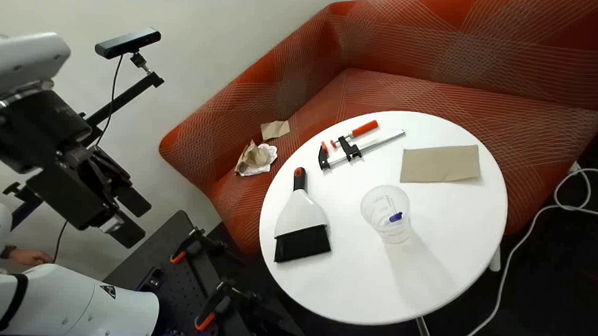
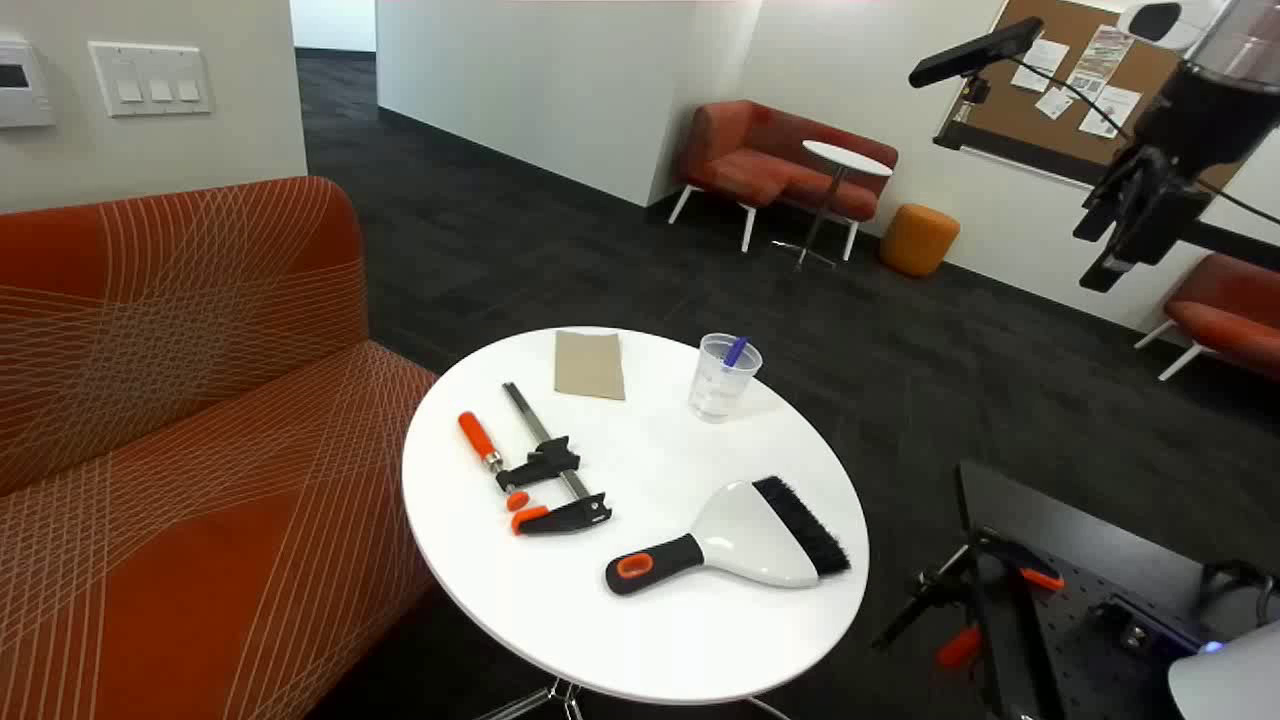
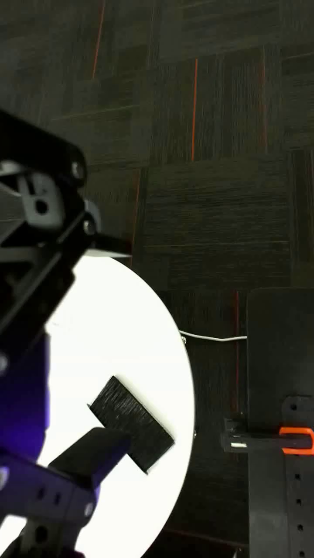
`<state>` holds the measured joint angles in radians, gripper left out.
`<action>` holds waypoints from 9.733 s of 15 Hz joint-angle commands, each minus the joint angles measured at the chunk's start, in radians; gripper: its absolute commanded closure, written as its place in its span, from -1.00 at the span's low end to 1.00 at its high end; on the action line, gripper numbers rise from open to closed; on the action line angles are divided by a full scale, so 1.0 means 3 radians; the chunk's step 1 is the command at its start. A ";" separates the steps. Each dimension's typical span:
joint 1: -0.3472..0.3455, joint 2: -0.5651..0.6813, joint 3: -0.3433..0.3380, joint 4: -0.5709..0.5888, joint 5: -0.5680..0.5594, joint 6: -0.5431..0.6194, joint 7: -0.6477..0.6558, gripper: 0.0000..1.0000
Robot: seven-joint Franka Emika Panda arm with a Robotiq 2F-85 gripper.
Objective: Remove the pen from the clear cup and place it on the table
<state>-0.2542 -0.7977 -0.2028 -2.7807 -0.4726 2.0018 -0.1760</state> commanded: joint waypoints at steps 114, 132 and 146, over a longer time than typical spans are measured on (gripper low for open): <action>0.1170 0.3217 -0.1192 0.1254 0.0379 0.2845 0.5342 0.91; 0.0635 0.3371 0.0159 0.1276 0.1882 0.2878 0.3413 0.91; 0.0625 0.4622 0.0227 0.2267 0.2274 0.2610 0.2837 0.91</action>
<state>-0.0474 0.5284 -0.1575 -2.1785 0.1679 2.8370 0.7283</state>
